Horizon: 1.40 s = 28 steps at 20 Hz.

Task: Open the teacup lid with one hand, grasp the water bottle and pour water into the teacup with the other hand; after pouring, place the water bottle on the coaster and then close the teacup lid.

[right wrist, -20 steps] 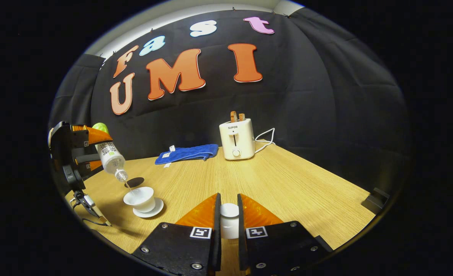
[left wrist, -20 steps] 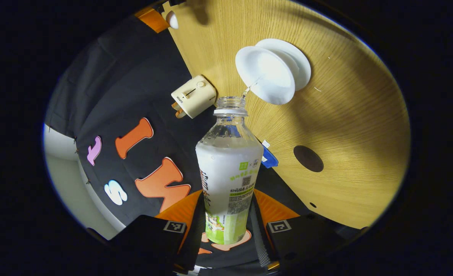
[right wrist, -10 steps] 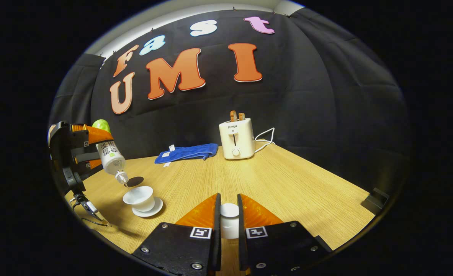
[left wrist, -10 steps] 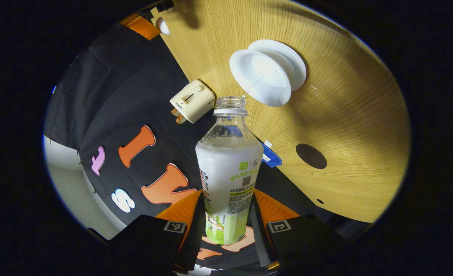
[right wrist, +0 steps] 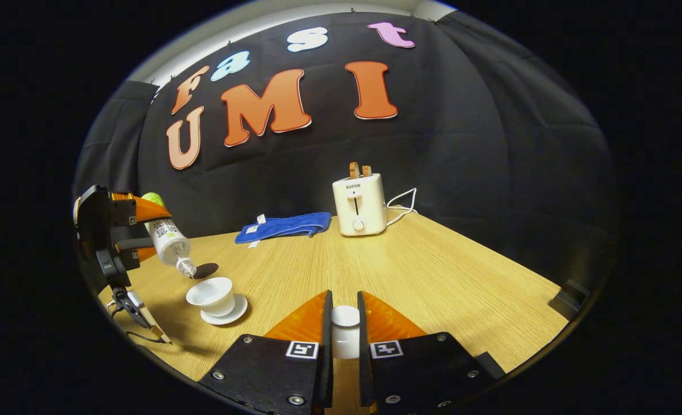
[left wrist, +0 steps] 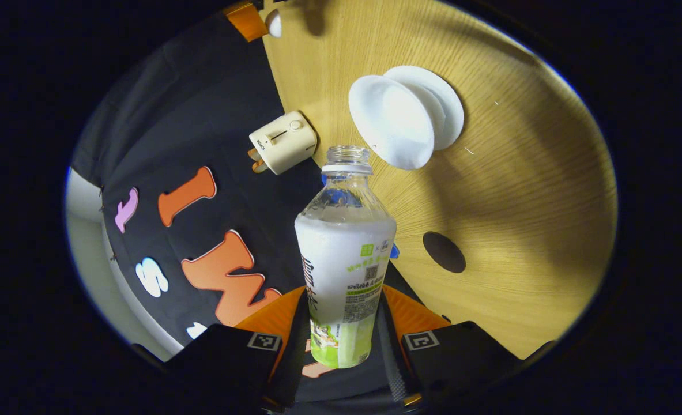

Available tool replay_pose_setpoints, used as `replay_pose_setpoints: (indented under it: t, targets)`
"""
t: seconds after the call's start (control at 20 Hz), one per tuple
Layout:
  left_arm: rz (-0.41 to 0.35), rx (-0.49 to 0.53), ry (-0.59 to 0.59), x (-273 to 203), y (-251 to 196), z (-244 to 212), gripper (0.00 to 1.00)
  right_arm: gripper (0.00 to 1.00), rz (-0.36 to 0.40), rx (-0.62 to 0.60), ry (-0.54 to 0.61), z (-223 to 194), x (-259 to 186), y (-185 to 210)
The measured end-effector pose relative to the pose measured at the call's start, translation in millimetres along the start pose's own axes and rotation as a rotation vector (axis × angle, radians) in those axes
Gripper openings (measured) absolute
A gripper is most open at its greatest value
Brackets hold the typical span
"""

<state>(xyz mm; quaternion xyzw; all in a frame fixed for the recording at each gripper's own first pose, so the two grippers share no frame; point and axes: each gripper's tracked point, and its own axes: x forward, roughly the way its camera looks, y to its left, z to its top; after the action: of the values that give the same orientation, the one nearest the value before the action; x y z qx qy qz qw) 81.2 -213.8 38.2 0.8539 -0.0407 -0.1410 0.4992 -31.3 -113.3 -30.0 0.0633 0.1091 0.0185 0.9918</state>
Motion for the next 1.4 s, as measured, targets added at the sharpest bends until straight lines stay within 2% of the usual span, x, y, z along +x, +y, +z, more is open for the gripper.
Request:
replay_pose_setpoints:
  t: [0.05,0.1,0.25,0.3,0.4,0.45,0.5,0.6,0.65,0.7,0.75,0.9,1.15,1.3,1.4]
  targets:
    - [-0.027,-0.069,-0.004,1,-10,-2,0.6,0.18,0.002,0.0,0.0,0,0,1]
    - [-0.064,-0.149,-0.015,2,-20,-2,0.63,0.18,0.006,0.001,0.003,0,0,3]
    - [-0.133,-0.375,-0.008,9,-37,-4,0.63,0.18,0.018,0.003,0.006,-1,0,7]
    - [-0.133,-0.454,0.003,10,-37,-6,0.59,0.18,0.019,0.001,0.01,-3,1,8]
    - [-0.118,-0.632,0.015,12,-31,-12,0.63,0.18,0.024,0.0,0.019,-6,2,10]
    - [-0.126,-0.736,0.013,14,-30,-11,0.59,0.18,0.029,0.003,0.022,-6,3,12]
    - [-0.135,-0.837,0.006,16,-28,-9,0.63,0.18,0.035,0.005,0.026,-7,3,15]
    - [-0.142,-1.004,-0.005,13,-21,-9,0.59,0.18,0.039,0.003,0.03,-7,3,18]
    - [-0.153,-1.085,-0.01,13,-19,-9,0.63,0.18,0.04,0.001,0.031,-7,3,19]
    - [-0.161,-1.181,-0.012,13,-17,-8,0.58,0.18,0.042,0.0,0.031,-7,3,20]
    - [-0.182,-1.279,-0.025,15,-14,-5,0.63,0.18,0.045,0.001,0.033,-7,3,22]
    - [-0.217,-1.539,-0.063,17,-5,-6,0.59,0.18,0.076,0.027,0.044,-6,0,34]
    - [-0.189,-1.924,-0.1,11,12,-29,0.59,0.18,0.118,0.013,0.055,-10,0,57]
    - [-0.074,-2.012,-0.037,14,12,-75,0.62,0.18,0.128,0.004,0.064,-14,2,64]
    - [-0.052,-2.064,-0.013,33,-2,-92,0.61,0.18,0.127,0.004,0.069,-15,3,65]
